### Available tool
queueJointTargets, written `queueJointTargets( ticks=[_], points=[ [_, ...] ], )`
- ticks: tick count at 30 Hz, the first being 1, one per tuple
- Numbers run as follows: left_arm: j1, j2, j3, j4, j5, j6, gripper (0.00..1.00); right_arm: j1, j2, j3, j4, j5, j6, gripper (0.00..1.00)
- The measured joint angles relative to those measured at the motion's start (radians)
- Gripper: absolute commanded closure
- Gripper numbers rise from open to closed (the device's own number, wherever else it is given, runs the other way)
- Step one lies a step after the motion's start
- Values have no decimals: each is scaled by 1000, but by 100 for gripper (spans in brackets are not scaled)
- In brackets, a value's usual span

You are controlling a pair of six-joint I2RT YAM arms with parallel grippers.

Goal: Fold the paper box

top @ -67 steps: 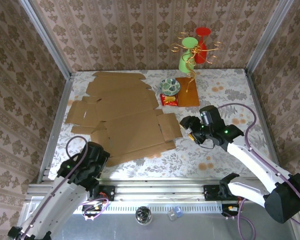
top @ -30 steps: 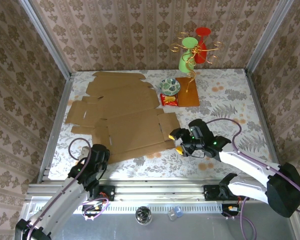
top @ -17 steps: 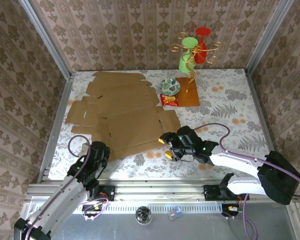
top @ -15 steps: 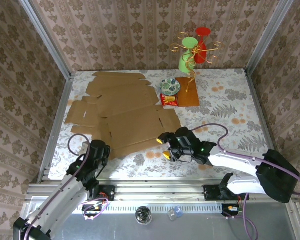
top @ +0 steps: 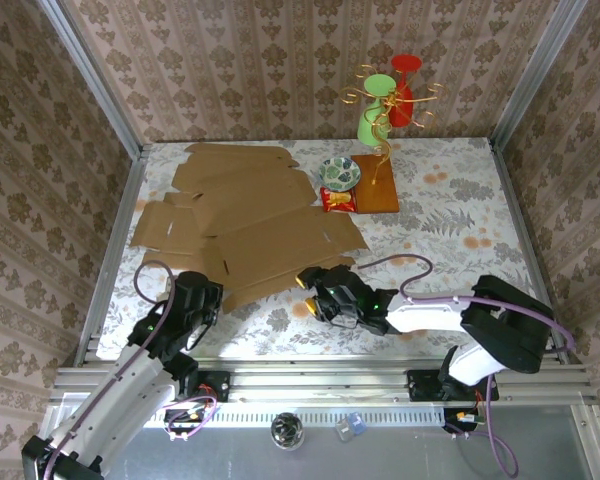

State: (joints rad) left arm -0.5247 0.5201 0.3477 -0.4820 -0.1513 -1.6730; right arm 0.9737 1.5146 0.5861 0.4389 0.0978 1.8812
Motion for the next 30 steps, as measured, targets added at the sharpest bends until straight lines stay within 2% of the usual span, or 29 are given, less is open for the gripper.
queueJointTargets(
  ticks=[10, 23, 30],
  points=[
    [50, 11, 13, 0, 70, 2, 100, 10, 85, 48, 122, 87, 3, 58],
    [80, 11, 21, 4, 108, 14, 100, 11, 124, 56, 145, 122, 3, 72],
    [88, 10, 21, 3, 111, 17, 100, 13, 135, 71, 164, 137, -2, 72]
  ],
)
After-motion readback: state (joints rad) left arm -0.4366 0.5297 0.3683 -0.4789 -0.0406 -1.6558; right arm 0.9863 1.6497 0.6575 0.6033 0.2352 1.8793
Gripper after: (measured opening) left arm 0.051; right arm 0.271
